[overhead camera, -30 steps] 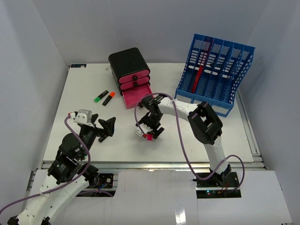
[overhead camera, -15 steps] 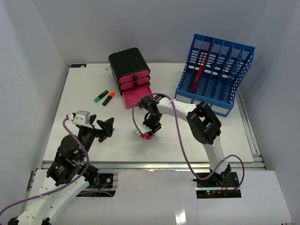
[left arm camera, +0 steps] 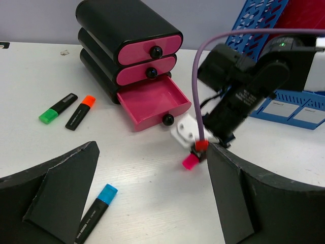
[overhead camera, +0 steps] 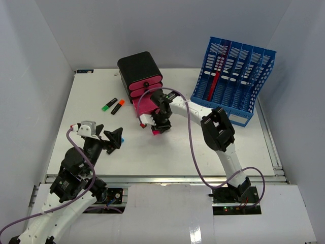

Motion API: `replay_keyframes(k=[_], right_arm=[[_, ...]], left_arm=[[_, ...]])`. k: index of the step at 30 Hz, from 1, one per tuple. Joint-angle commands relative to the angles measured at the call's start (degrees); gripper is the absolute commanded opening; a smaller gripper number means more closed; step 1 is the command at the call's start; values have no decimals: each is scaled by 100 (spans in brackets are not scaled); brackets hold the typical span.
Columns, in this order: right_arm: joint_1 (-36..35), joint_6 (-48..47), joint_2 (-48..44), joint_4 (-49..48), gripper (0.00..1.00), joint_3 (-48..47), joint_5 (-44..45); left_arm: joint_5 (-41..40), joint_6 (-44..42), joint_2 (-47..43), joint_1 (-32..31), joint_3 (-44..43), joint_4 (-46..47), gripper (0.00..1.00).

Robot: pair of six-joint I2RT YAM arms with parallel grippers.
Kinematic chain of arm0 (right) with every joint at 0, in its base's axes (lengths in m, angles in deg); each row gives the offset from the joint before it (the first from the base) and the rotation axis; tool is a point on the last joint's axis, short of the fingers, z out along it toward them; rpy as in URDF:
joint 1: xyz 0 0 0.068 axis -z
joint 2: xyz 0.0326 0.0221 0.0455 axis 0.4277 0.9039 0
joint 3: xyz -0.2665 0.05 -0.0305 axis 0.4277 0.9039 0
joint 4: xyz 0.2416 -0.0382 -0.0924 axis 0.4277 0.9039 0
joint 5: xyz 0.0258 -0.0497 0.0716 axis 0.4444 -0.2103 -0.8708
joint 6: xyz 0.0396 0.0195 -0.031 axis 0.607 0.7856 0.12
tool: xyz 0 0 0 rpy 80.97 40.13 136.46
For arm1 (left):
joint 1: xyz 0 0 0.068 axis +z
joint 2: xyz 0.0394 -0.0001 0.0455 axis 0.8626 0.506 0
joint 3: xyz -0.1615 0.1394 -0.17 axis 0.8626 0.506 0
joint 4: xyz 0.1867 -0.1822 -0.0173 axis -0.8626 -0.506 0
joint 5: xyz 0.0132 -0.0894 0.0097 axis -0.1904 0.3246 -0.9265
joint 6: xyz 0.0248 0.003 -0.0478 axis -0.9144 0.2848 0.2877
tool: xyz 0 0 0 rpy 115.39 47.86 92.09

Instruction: Organize the desk

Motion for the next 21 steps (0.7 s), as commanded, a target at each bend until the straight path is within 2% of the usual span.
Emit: replay_keyframes(k=[1, 8, 16, 19, 21], right_arm=[[308, 1350, -406, -1120, 11, -592, 658], [309, 1883, -373, -2044, 13, -897, 1671], [267, 1923, 169, -2653, 17, -1365, 2215], [265, 1921, 326, -2943, 21, -1416, 2249], [260, 1899, 446, -3016, 30, -1523, 2210]], left_arm=[[-53, 16, 2, 24, 27, -30, 98], [0, 24, 29, 31, 52, -11, 98], [57, 13, 272, 31, 40, -12, 98], [46, 12, 308, 27, 45, -10, 98], [50, 11, 347, 26, 49, -14, 98]])
